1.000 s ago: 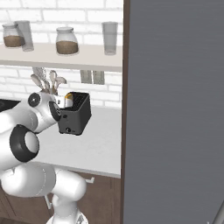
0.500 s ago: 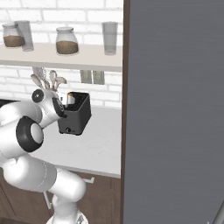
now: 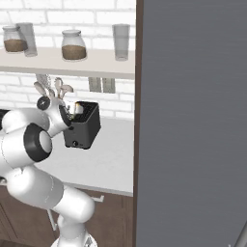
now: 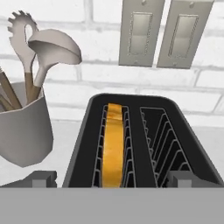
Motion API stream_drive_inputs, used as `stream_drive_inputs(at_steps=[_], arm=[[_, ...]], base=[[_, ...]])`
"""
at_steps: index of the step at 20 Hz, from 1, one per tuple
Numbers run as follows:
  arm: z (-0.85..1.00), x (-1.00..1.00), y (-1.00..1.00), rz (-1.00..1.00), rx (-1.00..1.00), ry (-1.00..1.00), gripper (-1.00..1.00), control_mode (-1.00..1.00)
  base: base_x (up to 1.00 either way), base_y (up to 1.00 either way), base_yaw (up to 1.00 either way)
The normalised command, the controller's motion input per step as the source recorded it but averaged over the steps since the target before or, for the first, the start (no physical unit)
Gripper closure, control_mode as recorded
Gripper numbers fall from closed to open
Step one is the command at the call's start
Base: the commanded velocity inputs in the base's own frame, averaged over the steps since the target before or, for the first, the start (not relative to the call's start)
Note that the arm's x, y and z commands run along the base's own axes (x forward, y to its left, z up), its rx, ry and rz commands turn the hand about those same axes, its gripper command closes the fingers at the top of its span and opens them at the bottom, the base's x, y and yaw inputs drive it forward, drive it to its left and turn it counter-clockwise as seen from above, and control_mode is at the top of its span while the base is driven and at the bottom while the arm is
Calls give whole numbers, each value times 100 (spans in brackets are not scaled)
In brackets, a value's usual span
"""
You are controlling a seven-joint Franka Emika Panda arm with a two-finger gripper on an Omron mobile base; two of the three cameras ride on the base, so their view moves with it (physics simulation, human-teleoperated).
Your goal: Start the toaster. Once the lever pops up, take the bread to the plate on the dining counter.
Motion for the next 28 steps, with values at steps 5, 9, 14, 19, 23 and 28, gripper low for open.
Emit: stream_drive_inputs(at_steps=[5,9,14,19,23,28], arm=[[0,8,0,0,0,5,-100,-100],[-1,12,0,0,0,4,-100,-100],[-4,10,0,0,0,4,-100,-100],[-6,7,0,0,0,2,-100,-100],[-11,3,0,0,0,1,-100,-100],[-13,2,0,0,0,0,-100,-100]], base=[[0,0,0],[0,0,0],[0,0,0],[0,0,0],[0,0,0],[0,0,0]])
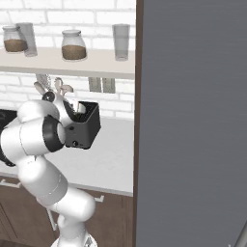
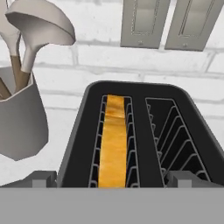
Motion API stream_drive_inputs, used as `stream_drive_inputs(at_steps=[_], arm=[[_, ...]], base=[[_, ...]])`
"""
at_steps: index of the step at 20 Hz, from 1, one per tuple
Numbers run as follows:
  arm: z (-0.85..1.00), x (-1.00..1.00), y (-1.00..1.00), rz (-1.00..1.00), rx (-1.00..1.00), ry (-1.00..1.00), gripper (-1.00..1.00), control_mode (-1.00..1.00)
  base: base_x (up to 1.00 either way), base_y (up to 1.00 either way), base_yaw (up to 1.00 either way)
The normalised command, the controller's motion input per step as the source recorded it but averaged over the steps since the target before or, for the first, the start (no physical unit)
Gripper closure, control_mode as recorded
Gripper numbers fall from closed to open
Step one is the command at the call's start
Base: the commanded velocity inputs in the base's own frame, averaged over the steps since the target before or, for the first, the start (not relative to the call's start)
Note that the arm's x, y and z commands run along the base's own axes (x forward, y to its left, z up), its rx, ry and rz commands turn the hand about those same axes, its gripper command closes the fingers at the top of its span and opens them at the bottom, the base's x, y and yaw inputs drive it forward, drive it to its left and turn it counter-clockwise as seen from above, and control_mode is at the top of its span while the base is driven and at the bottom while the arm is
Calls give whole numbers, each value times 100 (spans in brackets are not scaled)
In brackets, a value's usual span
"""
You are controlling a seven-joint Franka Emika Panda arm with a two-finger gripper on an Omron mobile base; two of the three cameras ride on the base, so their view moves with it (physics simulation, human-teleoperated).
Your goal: Start the toaster. Once the lever pops up, take the bread to the plate on the dining counter.
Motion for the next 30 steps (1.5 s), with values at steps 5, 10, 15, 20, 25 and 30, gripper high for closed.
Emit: stream_drive_inputs(at_steps=[5,10,15,20,25,30], arm=[[-8,5,0,0,0,0,-100,-100],[-1,8,0,0,0,0,-100,-100],[0,0,0,0,0,0,-100,-100],[0,0,0,0,0,0,100,-100],[0,0,0,0,0,0,100,-100],[0,0,0,0,0,0,100,-100]], base=[[0,0,0],[0,0,0],[0,0,0],[0,0,0],[0,0,0],[0,0,0]])
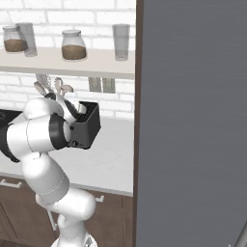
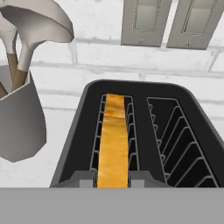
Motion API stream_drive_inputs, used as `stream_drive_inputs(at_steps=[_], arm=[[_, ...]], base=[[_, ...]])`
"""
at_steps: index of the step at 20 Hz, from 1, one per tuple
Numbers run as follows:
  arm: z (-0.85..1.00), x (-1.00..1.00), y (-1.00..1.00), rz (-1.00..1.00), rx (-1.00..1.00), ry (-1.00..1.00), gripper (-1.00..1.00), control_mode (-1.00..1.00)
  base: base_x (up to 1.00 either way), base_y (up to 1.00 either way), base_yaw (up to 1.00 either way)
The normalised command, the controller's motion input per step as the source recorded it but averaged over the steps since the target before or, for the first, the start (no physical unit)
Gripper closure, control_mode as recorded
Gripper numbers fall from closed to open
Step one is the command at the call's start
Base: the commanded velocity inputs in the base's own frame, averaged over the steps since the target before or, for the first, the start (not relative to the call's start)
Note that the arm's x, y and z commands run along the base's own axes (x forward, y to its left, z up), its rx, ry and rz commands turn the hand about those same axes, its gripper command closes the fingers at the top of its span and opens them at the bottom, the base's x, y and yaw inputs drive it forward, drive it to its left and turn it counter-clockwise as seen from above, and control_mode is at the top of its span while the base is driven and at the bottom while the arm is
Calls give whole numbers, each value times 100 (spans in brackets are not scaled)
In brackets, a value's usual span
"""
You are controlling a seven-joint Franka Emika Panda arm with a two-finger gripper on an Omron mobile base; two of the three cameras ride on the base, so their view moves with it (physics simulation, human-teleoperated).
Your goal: Start the toaster. Once the lever pops up, take the bread to the plate on the dining counter.
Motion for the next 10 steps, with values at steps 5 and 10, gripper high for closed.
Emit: stream_drive_inputs(at_steps=[5,10], arm=[[0,0,0,0,0,0,100,-100],[0,0,0,0,0,0,100,-100]], base=[[0,0,0],[0,0,0]])
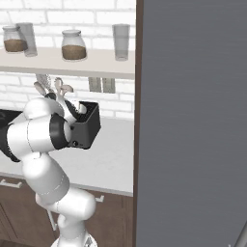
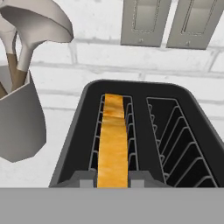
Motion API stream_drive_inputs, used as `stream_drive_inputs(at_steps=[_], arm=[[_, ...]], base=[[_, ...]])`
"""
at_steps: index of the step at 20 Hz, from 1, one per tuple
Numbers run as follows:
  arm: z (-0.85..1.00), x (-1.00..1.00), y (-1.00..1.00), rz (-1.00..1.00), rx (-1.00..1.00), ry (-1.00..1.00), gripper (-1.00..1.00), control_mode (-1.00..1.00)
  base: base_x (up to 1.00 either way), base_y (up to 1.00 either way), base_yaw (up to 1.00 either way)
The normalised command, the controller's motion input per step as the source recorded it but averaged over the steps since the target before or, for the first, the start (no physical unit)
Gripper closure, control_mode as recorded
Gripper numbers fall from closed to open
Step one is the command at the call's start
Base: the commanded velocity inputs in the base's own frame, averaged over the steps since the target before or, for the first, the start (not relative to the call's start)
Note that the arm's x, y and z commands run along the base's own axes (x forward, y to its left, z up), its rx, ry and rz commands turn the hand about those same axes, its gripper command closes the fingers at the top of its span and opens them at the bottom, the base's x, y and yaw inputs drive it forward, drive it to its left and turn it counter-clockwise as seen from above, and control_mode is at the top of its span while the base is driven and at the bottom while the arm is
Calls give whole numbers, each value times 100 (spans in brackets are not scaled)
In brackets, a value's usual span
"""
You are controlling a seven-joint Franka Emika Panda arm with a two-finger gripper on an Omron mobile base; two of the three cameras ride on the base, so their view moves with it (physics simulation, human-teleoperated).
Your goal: Start the toaster. Once the lever pops up, take the bread to the plate on the dining counter.
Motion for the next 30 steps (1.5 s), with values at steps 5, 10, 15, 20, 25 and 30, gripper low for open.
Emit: stream_drive_inputs(at_steps=[5,10,15,20,25,30], arm=[[0,-1,0,0,0,0,100,-100],[4,-2,0,0,0,0,100,-100],[17,-16,0,0,0,-4,100,-100],[37,-19,0,0,0,-10,100,-100],[59,-7,0,0,0,-3,100,-100],[52,-24,-1,0,0,0,100,-100]], base=[[0,0,0],[0,0,0],[0,0,0],[0,0,0],[0,0,0],[0,0,0]])
